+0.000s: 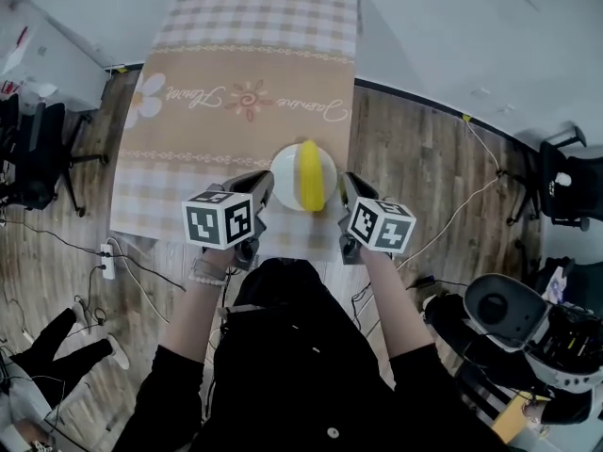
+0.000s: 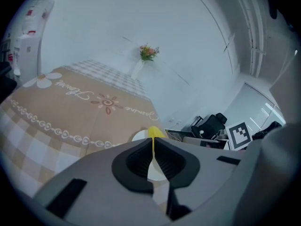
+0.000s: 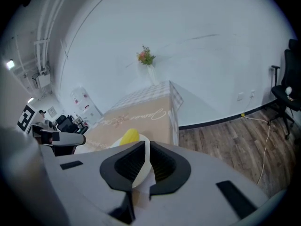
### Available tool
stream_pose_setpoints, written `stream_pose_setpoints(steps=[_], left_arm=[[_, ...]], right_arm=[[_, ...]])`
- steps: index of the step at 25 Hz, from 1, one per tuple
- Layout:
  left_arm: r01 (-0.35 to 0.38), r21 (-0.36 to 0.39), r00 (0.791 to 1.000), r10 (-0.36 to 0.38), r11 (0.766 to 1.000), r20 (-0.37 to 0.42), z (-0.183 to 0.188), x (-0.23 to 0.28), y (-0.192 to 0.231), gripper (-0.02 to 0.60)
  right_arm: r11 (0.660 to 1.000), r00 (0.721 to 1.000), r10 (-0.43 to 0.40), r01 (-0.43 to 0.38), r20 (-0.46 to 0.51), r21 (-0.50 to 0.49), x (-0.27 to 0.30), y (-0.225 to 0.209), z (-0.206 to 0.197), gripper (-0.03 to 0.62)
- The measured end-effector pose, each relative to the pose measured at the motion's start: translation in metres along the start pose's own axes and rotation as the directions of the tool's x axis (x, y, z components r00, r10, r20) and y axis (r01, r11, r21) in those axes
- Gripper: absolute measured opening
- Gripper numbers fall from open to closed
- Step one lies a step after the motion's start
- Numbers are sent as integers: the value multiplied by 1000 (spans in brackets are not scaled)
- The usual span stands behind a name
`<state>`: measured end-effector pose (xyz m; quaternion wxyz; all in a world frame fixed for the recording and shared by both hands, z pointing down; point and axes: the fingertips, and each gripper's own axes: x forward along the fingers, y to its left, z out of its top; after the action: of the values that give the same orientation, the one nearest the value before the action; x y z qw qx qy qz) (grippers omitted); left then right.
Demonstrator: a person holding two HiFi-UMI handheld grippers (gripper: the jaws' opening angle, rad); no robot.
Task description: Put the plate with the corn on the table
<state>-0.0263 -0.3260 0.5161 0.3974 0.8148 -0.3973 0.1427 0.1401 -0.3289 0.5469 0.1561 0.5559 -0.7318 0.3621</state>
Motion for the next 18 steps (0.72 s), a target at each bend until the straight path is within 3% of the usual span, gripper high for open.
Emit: stream_pose_setpoints(steps=[10, 18], left_arm=[[-28, 204, 985, -8, 979, 173, 49, -47, -42, 15], [-43, 323, 961, -49, 945, 271, 71, -83, -75, 14]], right_arm=[[986, 989, 55, -33, 134, -161, -48, 37, 39, 52], [941, 969, 125, -48, 214, -334, -90, 68, 68, 52]])
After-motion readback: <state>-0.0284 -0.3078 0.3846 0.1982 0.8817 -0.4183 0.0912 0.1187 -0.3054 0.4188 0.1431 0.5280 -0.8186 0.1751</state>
